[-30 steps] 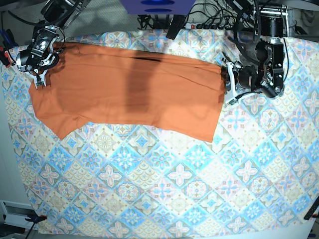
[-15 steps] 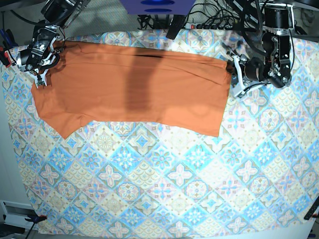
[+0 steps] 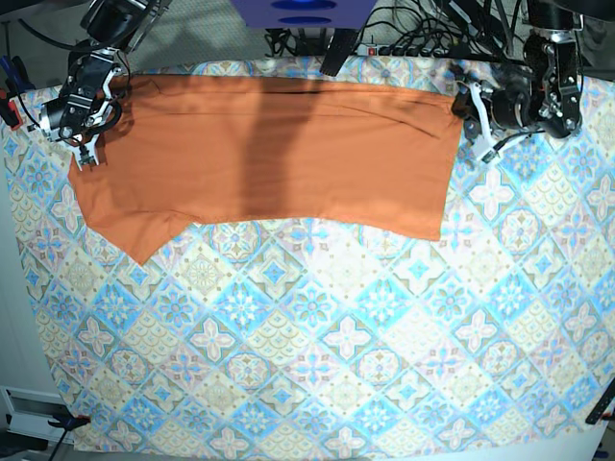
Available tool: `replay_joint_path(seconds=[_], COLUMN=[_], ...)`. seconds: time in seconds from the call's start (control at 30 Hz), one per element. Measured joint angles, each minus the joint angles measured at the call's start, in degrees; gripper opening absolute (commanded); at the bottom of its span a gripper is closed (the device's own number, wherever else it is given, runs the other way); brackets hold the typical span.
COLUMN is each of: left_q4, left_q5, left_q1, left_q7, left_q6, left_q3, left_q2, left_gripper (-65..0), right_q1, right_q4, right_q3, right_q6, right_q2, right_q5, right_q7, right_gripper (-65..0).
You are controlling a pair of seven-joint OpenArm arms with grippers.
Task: Fold the T-shirt properly
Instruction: 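Grasp the collar edge with both grippers and pull it toward the robot, then open the left gripper and move it down along the shirt's side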
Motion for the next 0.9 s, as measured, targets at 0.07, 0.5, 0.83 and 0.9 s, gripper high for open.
replay_joint_path(seconds=[0.07, 0.5, 0.83, 0.9], left_q4=[0.0, 0.0, 0.0, 0.0], left_q5=[0.0, -0.6, -0.9, -0.9], left_q1=[0.2, -1.0, -0.9, -0.9], left_q7=[0.1, 2.8, 2.9, 2.9], left_q6=[-0.4, -1.0, -1.0, -1.1], left_q3=[0.1, 0.2, 0.2, 0.2], left_q2=[-0.6, -0.5, -0.7, -0.7], left_gripper=[-65.0, -46.3, -45.6, -45.6], right_q1=[0.0, 0.1, 0.0, -0.5], right_q4=[0.0, 0.2, 0.8, 3.0], right_q3=[0.2, 0.2, 0.2, 0.2], right_q6=[0.0, 0.0, 0.0, 0.4], right_q2=[0.0, 0.0, 0.0, -0.2], right_q5=[0.3, 0.2, 0.3, 0.5], right_q7=[0.2, 0.2, 0.4, 0.2], right_gripper=[-61.1, -60.9, -60.6, -58.1])
